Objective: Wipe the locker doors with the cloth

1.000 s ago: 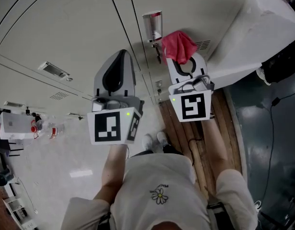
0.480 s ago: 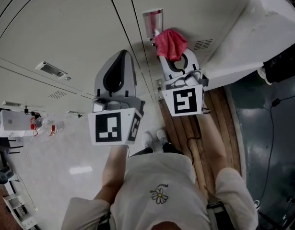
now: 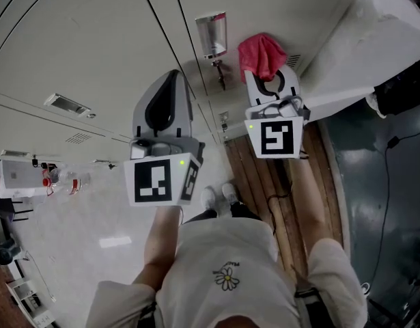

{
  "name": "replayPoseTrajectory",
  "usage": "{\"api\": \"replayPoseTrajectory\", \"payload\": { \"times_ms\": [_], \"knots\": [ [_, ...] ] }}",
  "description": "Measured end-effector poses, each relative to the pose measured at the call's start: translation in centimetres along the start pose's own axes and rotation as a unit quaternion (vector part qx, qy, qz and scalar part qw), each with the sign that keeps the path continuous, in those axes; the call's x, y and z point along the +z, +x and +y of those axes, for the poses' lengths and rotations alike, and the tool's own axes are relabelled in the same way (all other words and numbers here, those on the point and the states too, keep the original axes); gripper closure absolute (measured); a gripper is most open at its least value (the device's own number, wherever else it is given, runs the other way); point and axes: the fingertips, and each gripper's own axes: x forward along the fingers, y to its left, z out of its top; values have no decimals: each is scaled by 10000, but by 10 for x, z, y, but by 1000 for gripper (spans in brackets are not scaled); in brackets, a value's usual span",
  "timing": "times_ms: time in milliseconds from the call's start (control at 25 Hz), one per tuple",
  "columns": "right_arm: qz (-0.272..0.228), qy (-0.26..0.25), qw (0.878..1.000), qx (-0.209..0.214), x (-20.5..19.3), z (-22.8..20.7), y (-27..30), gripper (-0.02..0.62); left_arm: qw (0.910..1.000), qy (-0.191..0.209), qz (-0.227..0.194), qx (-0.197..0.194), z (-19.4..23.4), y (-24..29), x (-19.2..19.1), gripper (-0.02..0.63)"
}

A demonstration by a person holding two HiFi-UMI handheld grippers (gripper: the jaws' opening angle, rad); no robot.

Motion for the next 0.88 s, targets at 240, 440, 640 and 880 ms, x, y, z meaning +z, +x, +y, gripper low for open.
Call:
{"api": "replayPoseTrajectory", "payload": {
  "times_ms": [240,440,640,880],
  "knots": [
    [225,-79,9984,-513,-27,-42,-9,563,9999,-24,46,-112,-9,7,-5,591],
    [560,76,9931,-1026,-59,-79,-18,563,9998,-24,81,-155,-13,11,-8,591],
    [828,34,9874,-1349,-81,-104,-25,563,9998,-28,97,-188,-17,13,-10,591],
    [1027,94,9819,-1589,-97,-122,-30,563,9997,-21,106,-216,-22,14,-13,591]
  ]
}}
